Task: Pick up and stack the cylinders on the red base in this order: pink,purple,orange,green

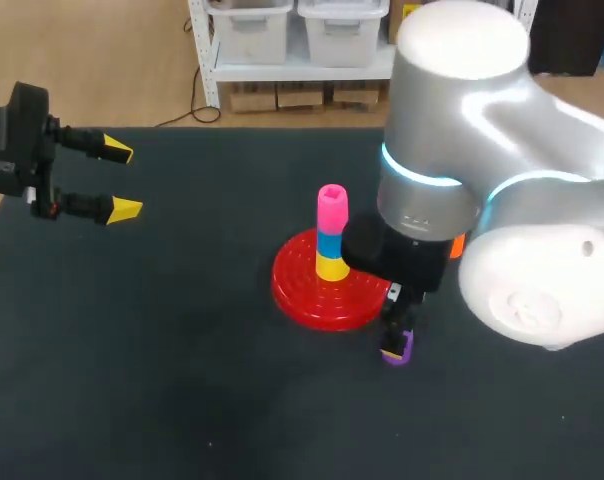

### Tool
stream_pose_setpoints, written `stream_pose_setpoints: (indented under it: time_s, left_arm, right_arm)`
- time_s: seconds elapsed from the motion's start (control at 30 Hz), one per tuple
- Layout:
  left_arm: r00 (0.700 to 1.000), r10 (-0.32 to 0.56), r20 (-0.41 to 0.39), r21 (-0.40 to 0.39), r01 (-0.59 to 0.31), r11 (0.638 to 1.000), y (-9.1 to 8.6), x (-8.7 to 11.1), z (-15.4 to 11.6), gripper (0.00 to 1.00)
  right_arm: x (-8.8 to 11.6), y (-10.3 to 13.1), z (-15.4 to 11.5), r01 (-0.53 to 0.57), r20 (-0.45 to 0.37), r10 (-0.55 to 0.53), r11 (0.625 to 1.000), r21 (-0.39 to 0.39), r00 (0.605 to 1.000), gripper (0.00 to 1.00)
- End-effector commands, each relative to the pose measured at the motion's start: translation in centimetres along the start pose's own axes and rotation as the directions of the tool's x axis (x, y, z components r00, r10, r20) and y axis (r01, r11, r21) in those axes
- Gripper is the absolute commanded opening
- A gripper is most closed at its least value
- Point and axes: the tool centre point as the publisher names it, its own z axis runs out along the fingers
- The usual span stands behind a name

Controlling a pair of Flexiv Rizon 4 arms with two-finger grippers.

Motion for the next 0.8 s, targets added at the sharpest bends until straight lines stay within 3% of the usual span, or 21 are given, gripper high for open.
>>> stream_pose_setpoints:
  time_s: [0.03,0.23,0.27,0.37,0.5,0.63,0.7,0.8]
  left_arm:
    - [1.000,0.003,0.005,-0.002,-0.003,1.000,0.0,0.1,0.0,1.00]
    - [1.000,0.003,0.005,-0.002,-0.003,1.000,0.0,0.1,0.0,1.00]
    - [1.000,0.003,0.005,-0.002,-0.003,1.000,0.0,0.1,0.0,1.00]
    - [1.000,0.003,0.005,-0.002,-0.003,1.000,0.0,0.1,0.0,1.00]
    - [1.000,0.003,0.005,-0.002,-0.003,1.000,0.0,0.1,0.0,1.00]
    - [1.000,0.003,0.005,-0.002,-0.003,1.000,0.0,0.1,0.0,1.00]
    - [1.000,0.003,0.005,-0.002,-0.003,1.000,0.0,0.1,0.0,1.00]
    - [1.000,0.003,0.005,-0.002,-0.003,1.000,0.0,0.1,0.0,1.00]
  right_arm:
    - [-0.9,-0.4,0.5,-0.001,-0.024,0.001,1.000,-0.010,1.000,1.00]
    - [-0.5,-0.4,0.7,0.000,-0.035,-0.001,1.000,-0.011,0.999,0.95]
    - [-0.4,-0.4,0.7,0.000,-0.036,-0.001,1.000,-0.012,0.999,0.89]
    - [0.0,-0.3,0.9,-0.002,-0.039,0.001,1.000,-0.014,0.999,0.88]
    - [0.2,-0.3,1.0,-0.008,-0.042,0.007,1.000,-0.019,0.999,0.76]
    - [0.2,-0.2,1.0,-0.012,-0.040,0.011,1.000,-0.027,0.999,0.43]
    - [0.3,-0.2,0.8,-0.014,-0.042,0.012,1.000,-0.028,0.999,0.00]
    - [0.5,0.0,-0.4,-0.019,-0.051,0.017,0.999,-0.029,0.999,0.00]
